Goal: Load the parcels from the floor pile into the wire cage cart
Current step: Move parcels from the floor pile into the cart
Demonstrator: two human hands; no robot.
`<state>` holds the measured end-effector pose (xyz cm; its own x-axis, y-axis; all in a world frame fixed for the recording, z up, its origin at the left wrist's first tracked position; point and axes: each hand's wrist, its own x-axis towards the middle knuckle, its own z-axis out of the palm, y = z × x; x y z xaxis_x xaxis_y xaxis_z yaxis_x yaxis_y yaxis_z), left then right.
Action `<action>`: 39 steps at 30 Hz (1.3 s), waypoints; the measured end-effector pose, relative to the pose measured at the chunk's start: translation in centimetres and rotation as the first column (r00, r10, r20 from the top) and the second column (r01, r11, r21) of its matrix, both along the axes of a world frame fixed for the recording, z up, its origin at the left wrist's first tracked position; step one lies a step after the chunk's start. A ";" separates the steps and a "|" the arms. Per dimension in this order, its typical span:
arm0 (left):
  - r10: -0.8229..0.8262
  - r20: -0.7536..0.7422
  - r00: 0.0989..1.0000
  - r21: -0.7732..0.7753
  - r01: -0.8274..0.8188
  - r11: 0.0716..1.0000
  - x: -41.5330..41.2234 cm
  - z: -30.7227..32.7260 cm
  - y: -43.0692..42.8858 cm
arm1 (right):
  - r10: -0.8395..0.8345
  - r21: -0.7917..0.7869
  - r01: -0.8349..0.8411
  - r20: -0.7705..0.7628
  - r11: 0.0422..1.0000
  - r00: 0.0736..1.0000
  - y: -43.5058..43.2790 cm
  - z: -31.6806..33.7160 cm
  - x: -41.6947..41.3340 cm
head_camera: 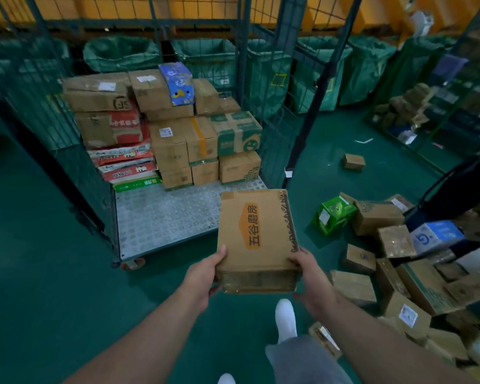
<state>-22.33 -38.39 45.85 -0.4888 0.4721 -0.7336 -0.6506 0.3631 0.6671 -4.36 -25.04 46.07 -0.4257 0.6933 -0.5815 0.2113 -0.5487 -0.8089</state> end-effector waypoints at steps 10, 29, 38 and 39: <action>0.085 -0.005 0.996 0.034 -0.085 0.996 -7.0 0.9 5.6 | 0.005 0.026 -0.002 -0.085 1.000 0.996 5.5 0.3 -8.1; 0.170 -0.081 0.982 0.006 -0.170 0.985 -29.8 0.9 35.0 | 0.060 -0.016 -0.065 -0.206 0.998 0.977 34.5 -1.7 -32.1; 0.120 0.020 0.993 0.047 -0.121 0.992 -43.3 -0.9 46.8 | -0.002 0.042 0.005 -0.081 0.999 0.997 46.0 -3.8 -46.9; 0.104 0.021 0.994 0.043 -0.105 0.994 -45.2 -1.6 48.1 | -0.012 0.042 0.014 -0.066 0.999 0.998 47.2 -4.3 -48.3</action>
<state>-67.52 9.74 44.28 -0.5237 0.4510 -0.7227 -0.6957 0.2633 0.6684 -52.68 22.13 41.77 -0.4530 0.7227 -0.5221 0.1497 -0.5156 -0.8436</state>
